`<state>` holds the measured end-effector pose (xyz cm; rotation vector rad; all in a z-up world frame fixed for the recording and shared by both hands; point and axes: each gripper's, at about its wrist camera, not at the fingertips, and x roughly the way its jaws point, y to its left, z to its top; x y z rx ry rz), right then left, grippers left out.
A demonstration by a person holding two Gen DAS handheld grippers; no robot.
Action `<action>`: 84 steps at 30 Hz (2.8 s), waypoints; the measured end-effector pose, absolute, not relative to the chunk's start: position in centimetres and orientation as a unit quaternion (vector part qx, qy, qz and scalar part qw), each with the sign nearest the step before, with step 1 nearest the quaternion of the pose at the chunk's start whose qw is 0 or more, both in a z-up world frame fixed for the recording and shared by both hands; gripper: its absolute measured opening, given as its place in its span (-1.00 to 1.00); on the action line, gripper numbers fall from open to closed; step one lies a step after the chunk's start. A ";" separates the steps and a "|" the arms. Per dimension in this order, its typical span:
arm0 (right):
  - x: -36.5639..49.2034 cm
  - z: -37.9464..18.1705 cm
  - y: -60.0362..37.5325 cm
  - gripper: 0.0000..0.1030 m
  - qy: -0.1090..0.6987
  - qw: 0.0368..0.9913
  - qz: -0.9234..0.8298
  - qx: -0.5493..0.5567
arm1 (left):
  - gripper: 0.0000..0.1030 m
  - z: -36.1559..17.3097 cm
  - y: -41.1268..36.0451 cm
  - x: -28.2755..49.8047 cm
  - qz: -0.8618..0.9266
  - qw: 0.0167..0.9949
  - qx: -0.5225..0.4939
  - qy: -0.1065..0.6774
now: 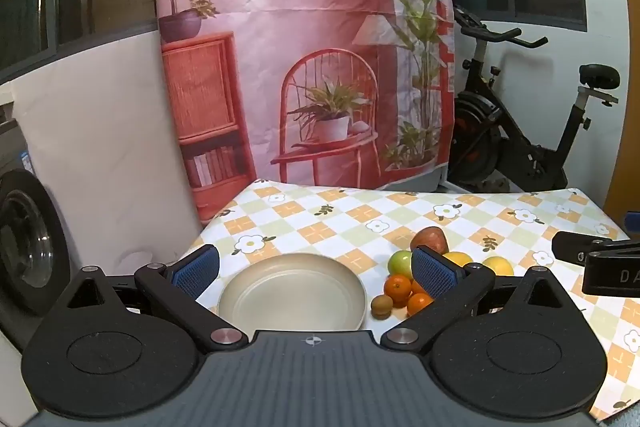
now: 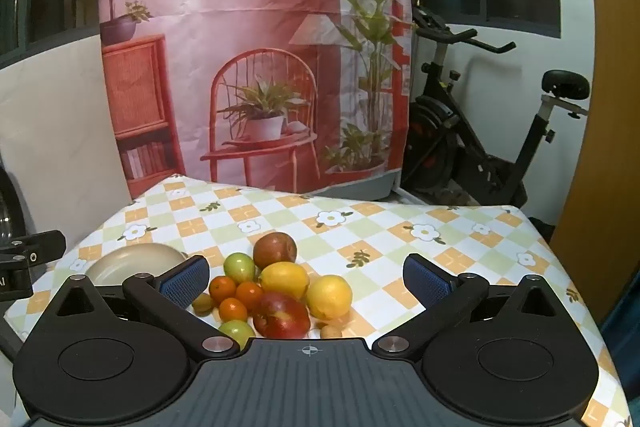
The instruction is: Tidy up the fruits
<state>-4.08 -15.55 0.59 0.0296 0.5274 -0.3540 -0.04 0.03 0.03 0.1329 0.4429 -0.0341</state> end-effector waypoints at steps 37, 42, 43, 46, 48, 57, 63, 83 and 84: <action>-4.5 0.9 -15.9 1.00 0.258 0.949 -0.179 0.020 | 1.00 -0.4 0.3 0.4 -0.028 0.969 0.067 0.235; -4.4 0.7 -15.8 1.00 0.257 0.949 -0.179 0.020 | 1.00 -0.4 0.3 0.3 -0.028 0.969 0.067 0.235; -4.5 0.8 -15.9 1.00 0.257 0.949 -0.179 0.020 | 1.00 -0.4 0.3 0.4 -0.028 0.969 0.066 0.235; -4.5 0.8 -15.9 1.00 0.257 0.950 -0.179 0.020 | 1.00 -0.4 0.3 0.3 -0.028 0.969 0.066 0.235; -4.5 0.8 -15.8 1.00 0.256 0.950 -0.179 0.020 | 1.00 -0.4 0.3 0.2 -0.028 0.970 0.067 0.234; -4.5 0.8 -15.9 1.00 0.256 0.950 -0.179 0.020 | 1.00 -0.4 0.2 0.2 -0.029 0.969 0.068 0.234; -4.5 0.8 -15.8 1.00 0.256 0.950 -0.179 0.021 | 1.00 -0.4 0.2 0.2 -0.029 0.970 0.068 0.233; -4.5 0.8 -15.8 1.00 0.254 0.950 -0.179 0.021 | 1.00 -0.4 0.2 0.3 -0.029 0.970 0.068 0.234; -4.6 0.9 -16.0 1.00 0.255 0.950 -0.179 0.020 | 1.00 -0.4 0.2 0.2 -0.028 0.970 0.068 0.233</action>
